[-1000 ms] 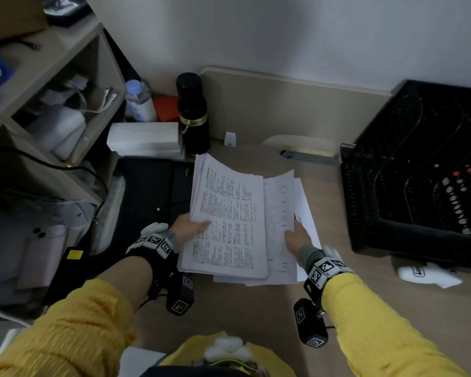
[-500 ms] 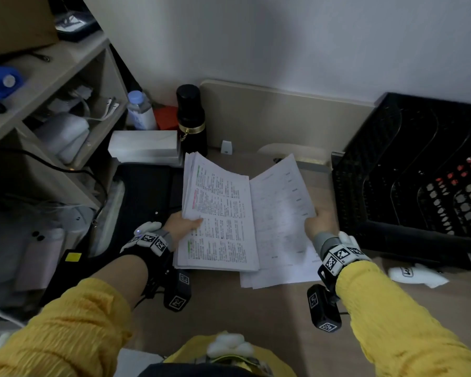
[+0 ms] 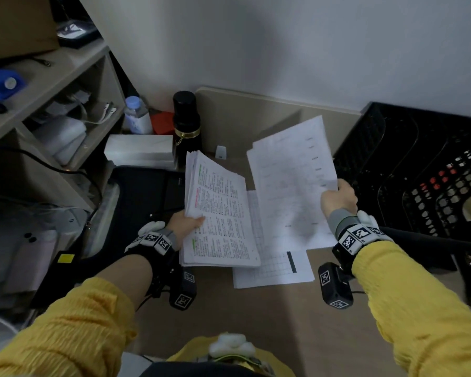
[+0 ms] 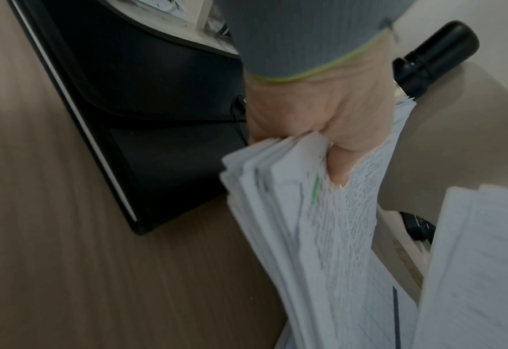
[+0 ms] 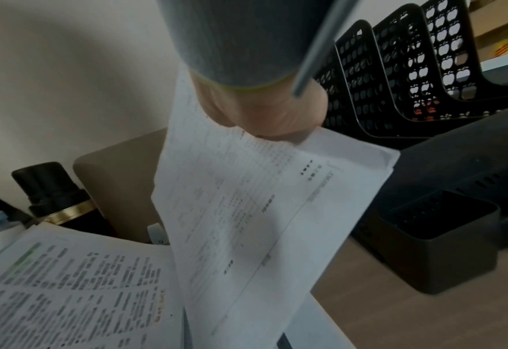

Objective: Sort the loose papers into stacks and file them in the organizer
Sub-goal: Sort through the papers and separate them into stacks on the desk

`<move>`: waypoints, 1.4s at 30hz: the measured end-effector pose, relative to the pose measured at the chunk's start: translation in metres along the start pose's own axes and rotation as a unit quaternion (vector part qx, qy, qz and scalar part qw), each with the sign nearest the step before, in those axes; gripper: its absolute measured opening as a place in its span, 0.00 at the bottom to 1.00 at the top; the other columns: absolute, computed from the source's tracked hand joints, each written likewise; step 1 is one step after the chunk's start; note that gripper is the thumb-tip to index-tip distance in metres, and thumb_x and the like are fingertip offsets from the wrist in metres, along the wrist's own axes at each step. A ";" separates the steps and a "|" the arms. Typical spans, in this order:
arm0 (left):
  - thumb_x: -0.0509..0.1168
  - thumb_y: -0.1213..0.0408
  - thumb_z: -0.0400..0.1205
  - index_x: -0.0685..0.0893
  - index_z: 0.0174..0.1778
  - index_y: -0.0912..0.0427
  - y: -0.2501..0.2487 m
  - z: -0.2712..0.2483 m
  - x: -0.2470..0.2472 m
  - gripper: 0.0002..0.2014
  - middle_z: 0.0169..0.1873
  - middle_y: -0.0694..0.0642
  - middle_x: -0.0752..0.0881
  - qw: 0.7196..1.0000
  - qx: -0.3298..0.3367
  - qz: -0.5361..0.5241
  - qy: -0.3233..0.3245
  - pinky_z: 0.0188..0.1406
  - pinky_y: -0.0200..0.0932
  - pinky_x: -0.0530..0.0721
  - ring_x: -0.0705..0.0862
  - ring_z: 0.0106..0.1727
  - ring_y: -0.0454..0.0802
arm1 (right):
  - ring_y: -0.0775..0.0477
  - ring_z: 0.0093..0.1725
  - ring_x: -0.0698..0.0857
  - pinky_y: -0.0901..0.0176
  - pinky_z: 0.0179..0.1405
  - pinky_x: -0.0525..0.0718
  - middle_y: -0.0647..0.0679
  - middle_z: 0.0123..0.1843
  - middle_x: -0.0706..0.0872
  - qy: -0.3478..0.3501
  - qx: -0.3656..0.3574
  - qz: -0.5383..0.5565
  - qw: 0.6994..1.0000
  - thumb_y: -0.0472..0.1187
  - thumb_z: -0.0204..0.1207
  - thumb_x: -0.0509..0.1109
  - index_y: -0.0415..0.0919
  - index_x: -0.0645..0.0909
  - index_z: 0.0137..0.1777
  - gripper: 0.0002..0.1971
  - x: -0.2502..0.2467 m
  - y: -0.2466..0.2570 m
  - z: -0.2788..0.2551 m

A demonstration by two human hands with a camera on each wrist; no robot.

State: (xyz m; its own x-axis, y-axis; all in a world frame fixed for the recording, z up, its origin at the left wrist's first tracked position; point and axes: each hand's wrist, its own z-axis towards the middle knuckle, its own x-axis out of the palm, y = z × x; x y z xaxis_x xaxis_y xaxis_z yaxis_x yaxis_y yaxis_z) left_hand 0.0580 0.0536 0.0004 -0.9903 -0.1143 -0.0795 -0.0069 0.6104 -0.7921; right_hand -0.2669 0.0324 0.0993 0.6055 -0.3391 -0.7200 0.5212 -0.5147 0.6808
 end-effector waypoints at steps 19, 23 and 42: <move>0.72 0.69 0.78 0.81 0.67 0.67 0.009 0.003 -0.002 0.20 0.59 0.68 0.86 0.995 -0.052 0.028 0.083 0.58 0.58 0.84 0.85 0.57 0.64 | 0.31 0.63 0.69 0.49 0.52 0.67 0.41 0.65 0.75 0.124 -0.110 -0.283 0.945 0.43 0.79 0.56 0.62 0.78 0.61 0.17 0.038 0.033 0.023; 0.73 0.68 0.78 0.81 0.68 0.65 0.010 0.007 -0.005 0.22 0.61 0.68 0.85 0.994 -0.064 0.031 0.087 0.60 0.60 0.84 0.85 0.61 0.65 | 0.30 0.64 0.68 0.47 0.62 0.68 0.41 0.68 0.74 0.134 -0.136 -0.325 0.926 0.43 0.78 0.57 0.62 0.79 0.65 0.20 0.042 0.038 0.032; 0.71 0.67 0.79 0.80 0.69 0.63 0.009 0.013 0.009 0.21 0.61 0.64 0.86 0.990 -0.070 0.008 0.124 0.58 0.58 0.84 0.86 0.55 0.60 | 0.44 0.80 0.60 0.40 0.76 0.53 0.56 0.77 0.71 0.174 -0.329 -0.220 0.902 0.44 0.80 0.66 0.59 0.84 0.61 0.14 0.111 0.036 0.009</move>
State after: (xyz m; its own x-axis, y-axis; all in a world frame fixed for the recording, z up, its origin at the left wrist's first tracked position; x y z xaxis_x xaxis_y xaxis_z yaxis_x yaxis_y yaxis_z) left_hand 0.0510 0.0479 -0.0156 -0.9940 0.0817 0.0729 0.0074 0.7146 -0.6995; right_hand -0.1865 -0.0309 0.0426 0.3448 0.1117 -0.9320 0.9319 0.0780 0.3541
